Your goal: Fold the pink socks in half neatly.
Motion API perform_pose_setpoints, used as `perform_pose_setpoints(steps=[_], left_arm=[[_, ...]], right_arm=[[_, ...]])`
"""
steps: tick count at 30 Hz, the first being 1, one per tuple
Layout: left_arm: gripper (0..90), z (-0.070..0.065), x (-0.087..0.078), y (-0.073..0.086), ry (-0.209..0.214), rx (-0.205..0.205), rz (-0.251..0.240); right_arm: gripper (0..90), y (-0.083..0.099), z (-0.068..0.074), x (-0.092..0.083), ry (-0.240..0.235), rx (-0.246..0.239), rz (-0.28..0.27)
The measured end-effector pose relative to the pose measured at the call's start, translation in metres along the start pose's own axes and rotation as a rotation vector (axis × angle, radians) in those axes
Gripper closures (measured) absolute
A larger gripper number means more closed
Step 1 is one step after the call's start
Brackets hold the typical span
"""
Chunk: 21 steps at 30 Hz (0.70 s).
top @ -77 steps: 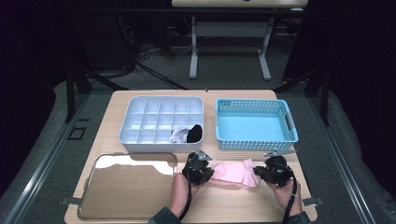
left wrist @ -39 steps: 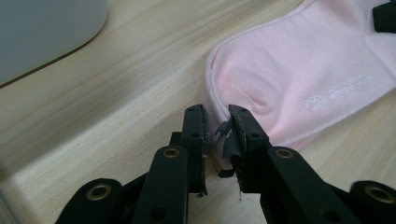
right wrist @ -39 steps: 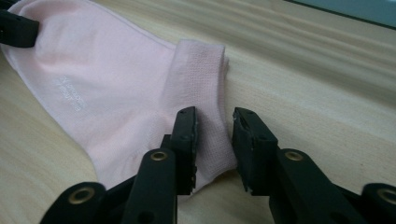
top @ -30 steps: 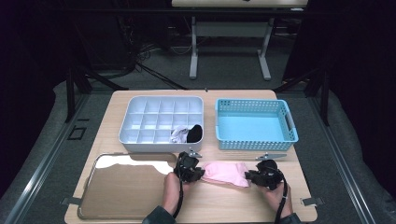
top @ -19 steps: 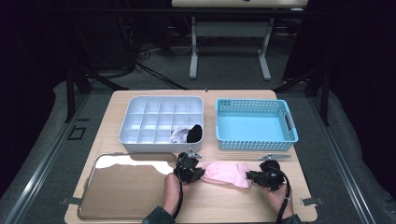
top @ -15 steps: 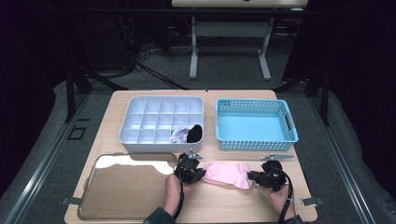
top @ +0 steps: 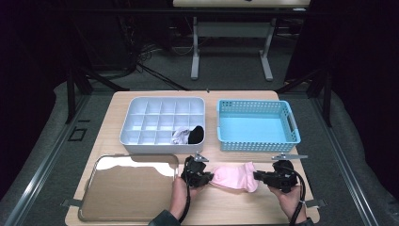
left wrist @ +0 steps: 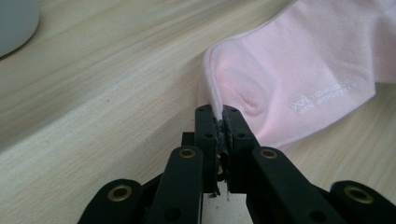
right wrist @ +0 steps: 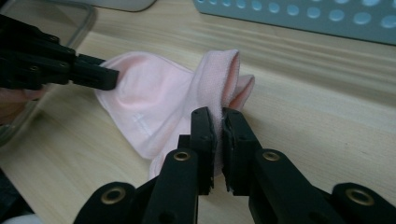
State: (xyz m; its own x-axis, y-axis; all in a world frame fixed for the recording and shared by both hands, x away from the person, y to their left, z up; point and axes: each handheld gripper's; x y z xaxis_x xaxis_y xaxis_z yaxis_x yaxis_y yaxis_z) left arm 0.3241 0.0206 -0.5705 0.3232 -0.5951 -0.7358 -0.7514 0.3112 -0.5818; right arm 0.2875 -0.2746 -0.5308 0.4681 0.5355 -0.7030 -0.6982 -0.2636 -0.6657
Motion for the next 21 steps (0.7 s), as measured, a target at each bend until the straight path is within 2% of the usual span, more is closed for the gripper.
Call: perform_pose_setpoints(steps=[8,11,21], left_arm=[[86.4,-0.003,0.004,-0.001,0.023,-0.013,0.001],[86.3,-0.003,0.004,-0.001,0.027,-0.02,-0.003],[86.3,-0.003,0.007,-0.001,0.041,-0.03,-0.008]], right_arm=[[83.8,-0.013,0.016,0.0,-0.027,-0.045,-0.002],[83.8,-0.02,0.025,0.008,-0.043,-0.079,0.006],[83.8,-0.037,0.047,0.038,-0.069,-0.144,0.056]])
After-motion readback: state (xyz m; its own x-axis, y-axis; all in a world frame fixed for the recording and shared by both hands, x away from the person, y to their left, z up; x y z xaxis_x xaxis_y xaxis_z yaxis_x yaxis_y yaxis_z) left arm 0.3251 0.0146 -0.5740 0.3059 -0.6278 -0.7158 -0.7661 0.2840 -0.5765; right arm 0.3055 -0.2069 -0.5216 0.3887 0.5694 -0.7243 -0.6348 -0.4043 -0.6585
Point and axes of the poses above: each handheld gripper's, and its own axes: x roughly forward along the jaws, y roughly out of its underside, z roughly to its left, and after that the axes turned 8 degrees about -x, right-handed
